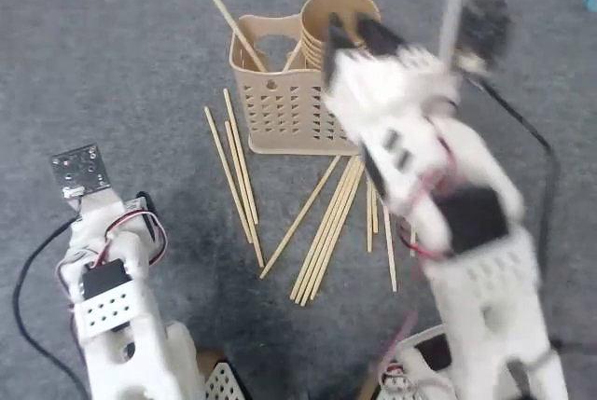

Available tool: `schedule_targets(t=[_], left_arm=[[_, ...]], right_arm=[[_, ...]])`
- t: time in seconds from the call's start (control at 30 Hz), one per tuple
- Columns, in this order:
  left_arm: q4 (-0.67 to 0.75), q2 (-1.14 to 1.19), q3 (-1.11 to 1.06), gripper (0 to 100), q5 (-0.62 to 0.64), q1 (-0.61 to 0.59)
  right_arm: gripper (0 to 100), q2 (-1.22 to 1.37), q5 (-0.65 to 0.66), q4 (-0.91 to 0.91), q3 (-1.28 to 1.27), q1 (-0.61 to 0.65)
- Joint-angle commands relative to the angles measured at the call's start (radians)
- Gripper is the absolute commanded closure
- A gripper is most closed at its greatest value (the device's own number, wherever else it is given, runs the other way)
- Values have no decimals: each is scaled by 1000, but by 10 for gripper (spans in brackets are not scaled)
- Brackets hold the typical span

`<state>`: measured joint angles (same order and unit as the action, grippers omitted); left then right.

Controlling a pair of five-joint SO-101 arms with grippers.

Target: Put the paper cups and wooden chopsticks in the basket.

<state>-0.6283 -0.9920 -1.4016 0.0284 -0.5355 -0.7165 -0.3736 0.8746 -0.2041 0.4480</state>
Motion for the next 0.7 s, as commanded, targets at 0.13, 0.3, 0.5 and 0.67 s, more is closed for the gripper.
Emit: schedule_targets(t=[0.13, 0.3, 0.5, 0.67], left_arm=[[31, -17, 5, 834, -3, 9], [25, -15, 10, 834, -2, 38], [-114, 37, 116, 834, -2, 112], [-224, 252, 329, 834, 5, 152]], right_arm=[[883, -246, -43, 529, -123, -186], [884, -317, -41, 458, -410, -306], [884, -332, -40, 291, -755, -314], [884, -341, 32, 71, -951, -321]])
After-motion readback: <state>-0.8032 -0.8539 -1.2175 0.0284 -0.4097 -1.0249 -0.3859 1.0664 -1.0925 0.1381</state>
